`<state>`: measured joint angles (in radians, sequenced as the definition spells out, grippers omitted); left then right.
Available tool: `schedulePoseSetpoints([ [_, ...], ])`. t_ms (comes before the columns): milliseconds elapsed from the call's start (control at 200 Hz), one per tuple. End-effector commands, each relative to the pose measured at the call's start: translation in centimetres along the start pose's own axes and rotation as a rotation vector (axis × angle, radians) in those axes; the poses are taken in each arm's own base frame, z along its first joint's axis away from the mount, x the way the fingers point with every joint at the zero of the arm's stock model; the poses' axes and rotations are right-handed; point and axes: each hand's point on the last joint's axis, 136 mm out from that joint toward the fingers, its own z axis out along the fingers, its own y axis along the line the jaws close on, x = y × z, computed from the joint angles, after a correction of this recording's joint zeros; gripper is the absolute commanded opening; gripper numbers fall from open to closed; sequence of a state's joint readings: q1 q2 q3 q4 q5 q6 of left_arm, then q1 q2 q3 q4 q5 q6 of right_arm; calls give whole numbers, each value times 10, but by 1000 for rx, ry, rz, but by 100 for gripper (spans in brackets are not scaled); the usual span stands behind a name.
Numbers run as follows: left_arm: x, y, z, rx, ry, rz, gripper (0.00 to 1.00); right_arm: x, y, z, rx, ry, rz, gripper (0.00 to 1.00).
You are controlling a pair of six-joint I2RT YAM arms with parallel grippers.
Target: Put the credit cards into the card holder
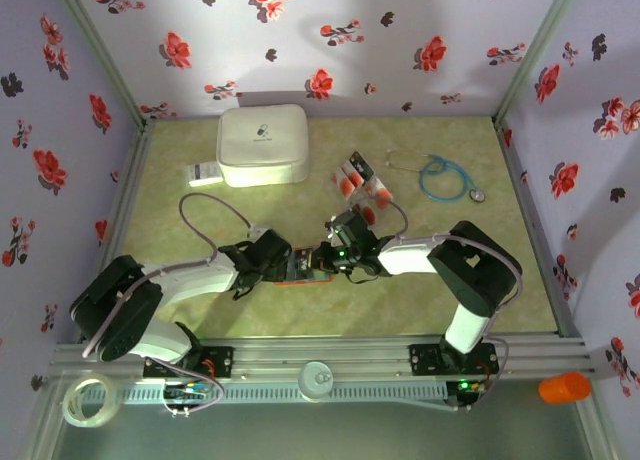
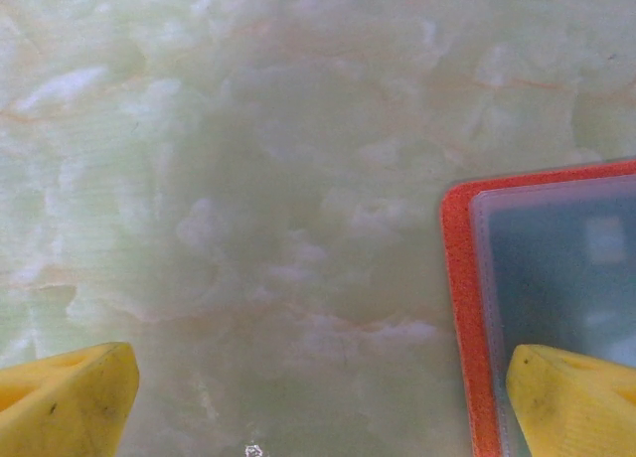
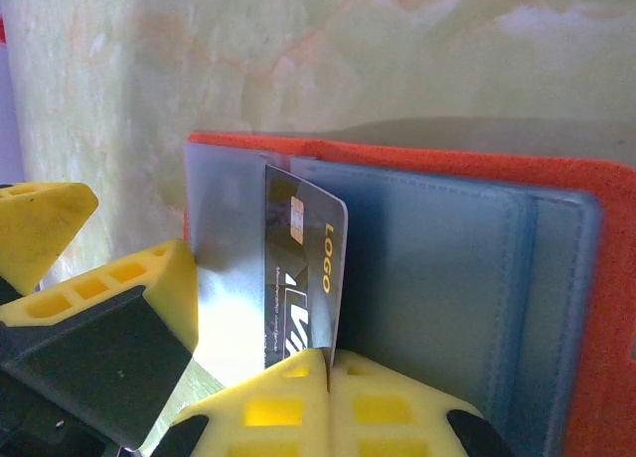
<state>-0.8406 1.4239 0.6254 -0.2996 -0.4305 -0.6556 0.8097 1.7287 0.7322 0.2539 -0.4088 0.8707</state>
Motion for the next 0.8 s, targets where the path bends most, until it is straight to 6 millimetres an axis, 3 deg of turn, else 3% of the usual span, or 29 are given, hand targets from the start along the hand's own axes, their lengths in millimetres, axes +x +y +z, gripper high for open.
schedulePoseSetpoints([
  [0,14,8,6,-39,36,19,96,23,-37,6,126,85,36,0],
  [525,14,8,7,-39,36,17,96,23,-36,9,125,102,39,0],
  [795,15,8,7,-39,37,15,96,12,-27,-7,139,83,-12,38],
])
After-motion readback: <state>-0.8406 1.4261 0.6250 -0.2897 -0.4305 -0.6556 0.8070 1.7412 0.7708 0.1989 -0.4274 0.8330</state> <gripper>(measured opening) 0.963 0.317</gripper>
